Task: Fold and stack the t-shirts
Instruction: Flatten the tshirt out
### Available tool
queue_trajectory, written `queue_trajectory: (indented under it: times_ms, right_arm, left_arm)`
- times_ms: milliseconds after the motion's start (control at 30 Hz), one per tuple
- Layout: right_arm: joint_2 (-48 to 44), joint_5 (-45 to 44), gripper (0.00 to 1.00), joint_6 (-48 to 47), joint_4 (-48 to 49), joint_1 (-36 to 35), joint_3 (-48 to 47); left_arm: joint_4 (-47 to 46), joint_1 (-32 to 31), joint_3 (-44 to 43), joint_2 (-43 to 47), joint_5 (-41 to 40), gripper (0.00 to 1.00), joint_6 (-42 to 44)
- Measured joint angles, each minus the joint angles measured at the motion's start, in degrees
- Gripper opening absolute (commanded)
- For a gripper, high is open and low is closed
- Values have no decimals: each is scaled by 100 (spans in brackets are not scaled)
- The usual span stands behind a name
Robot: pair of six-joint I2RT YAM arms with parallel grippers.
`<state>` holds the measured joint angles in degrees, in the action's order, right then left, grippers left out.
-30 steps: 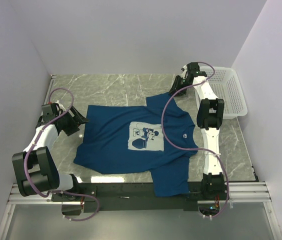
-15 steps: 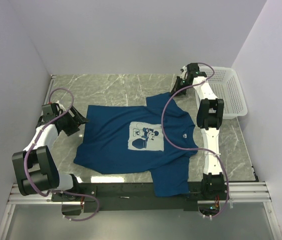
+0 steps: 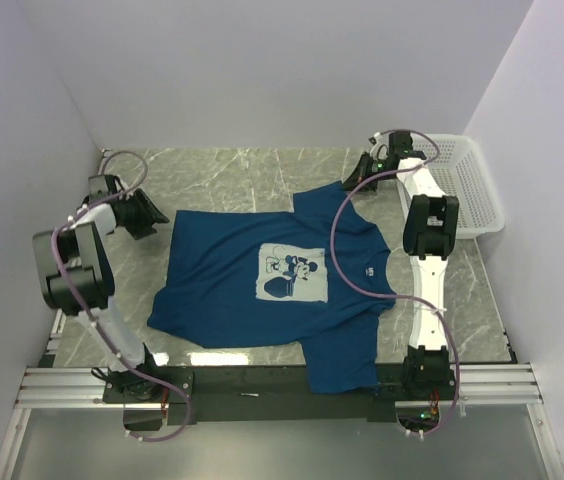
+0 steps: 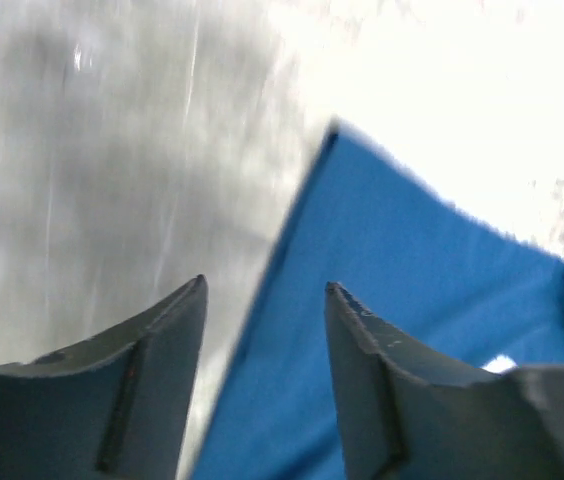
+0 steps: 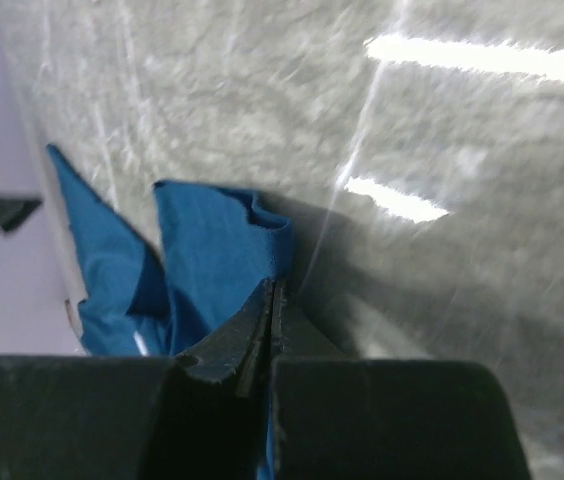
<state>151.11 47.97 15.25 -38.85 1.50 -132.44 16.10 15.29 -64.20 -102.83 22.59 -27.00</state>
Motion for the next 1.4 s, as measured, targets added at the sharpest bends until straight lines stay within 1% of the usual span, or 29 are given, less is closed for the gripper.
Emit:
queue_trajectory:
  times_ms: [67, 167, 200, 400, 500, 600, 733, 933, 1067, 1300, 1400]
  right_arm:
    - [-140, 103, 0, -70, 26, 11, 175]
    - [-299, 188, 0, -210, 11, -17, 323]
    - [-337, 221, 0, -271, -7, -35, 352]
    - [-603, 262, 0, -533, -114, -162, 573]
    - [-776, 295, 0, -577, -149, -243, 654]
    - [-918, 341, 0, -597, -155, -289, 693]
    - [-1054, 407, 0, -614, -157, -326, 713]
    - [-1119, 420, 0, -627, -179, -354, 850]
    - [-1139, 417, 0, -660, -245, -363, 1001]
    - [-1150, 417, 0, -664, -267, -378, 1016]
    - [-1150, 417, 0, -662, -264, -378, 1034]
  left_arm:
    - [24, -9, -525, -514, 9, 54, 138]
    - [101, -103, -1316, -1298, 7, 55, 350]
    - [125, -144, -1532, -1488, 129, 55, 376]
    - [452, -605, -2402, -2020, 149, 55, 684]
    - [619, -785, -2704, -2197, 90, 53, 809]
    - [678, -866, -2747, -2214, -52, 52, 890]
    - [706, -892, -2747, -2201, -199, 55, 916]
    - [846, -938, -2728, -2076, -852, 57, 931]
    - [940, -931, -2658, -1985, -1215, 56, 935]
    - [1043, -922, -2557, -1912, -1204, 54, 988]
    - [1095, -949, -2557, -1915, -1189, 50, 1038]
